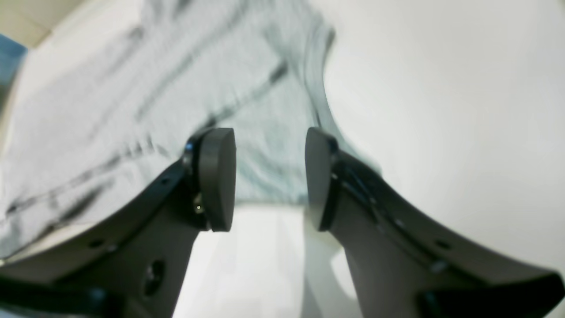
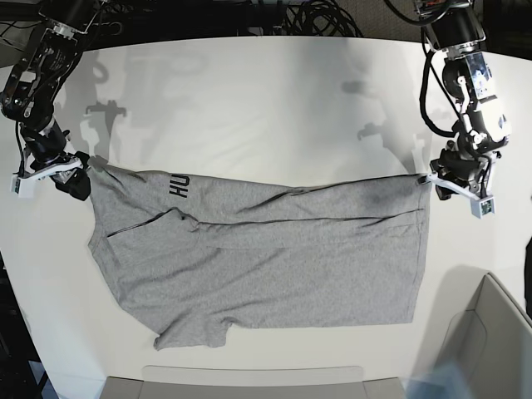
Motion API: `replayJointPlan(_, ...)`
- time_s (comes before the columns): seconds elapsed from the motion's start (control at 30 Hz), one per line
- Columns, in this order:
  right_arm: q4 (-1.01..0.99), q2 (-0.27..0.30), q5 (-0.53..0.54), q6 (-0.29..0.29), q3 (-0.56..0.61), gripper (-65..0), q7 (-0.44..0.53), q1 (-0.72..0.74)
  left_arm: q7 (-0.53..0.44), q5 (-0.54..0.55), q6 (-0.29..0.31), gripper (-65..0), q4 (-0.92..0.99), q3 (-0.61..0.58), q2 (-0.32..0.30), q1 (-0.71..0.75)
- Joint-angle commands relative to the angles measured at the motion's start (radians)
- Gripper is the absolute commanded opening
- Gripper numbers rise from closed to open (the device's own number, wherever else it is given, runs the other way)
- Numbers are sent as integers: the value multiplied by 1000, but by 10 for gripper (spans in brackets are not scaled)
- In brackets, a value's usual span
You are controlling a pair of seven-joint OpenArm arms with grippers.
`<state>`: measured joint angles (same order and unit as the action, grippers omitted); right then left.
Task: Fold the T-shirt properly
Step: 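Lay the collar edge down over the shirt body with both grippers, then drag the folded shirt back toward the robot with both grippers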
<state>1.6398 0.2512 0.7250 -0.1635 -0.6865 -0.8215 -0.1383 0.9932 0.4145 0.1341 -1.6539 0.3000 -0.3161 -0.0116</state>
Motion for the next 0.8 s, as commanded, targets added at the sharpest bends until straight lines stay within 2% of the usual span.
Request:
replayJointPlan(0.0,20,23,15,-9,-9,-391,29,-2,-30,7,14,-456,-35,5,-13,-8)
replayJointPlan(0.13,-37,3,15,-9,-42,-391,35,-24,-30,2,97,-456,-35,5,-13,14)
replayJointPlan(0.23,-126,6,15,-18,-104,-391,35,10,-26,2,100,-456,-35,17,-10,17)
replayJointPlan(0.27,-164,15,15,-48,-115,-391,35,26,-23,2,100,-456,-35,28,-8,22)
replayJointPlan(0.33,-238,43,11,-100,-118,-391,35,50,-18,7,100,-456,-38,49,-4,22)
replayJointPlan(0.47,-424,107,11,-138,-115,-391,38,107,-18,2,98,-456,-36,89,31,17)
replayJointPlan(0.53,-502,127,11,-206,-111,-391,38,141,-18,5,98,-456,-36,110,41,17)
replayJointPlan(0.6,-551,135,9,-249,-88,-391,38,164,-17,2,98,-456,-38,140,61,15)
replayJointPlan(0.77,-591,152,11,-256,24,-391,38,174,-17,4,98,-456,-39,176,79,20)
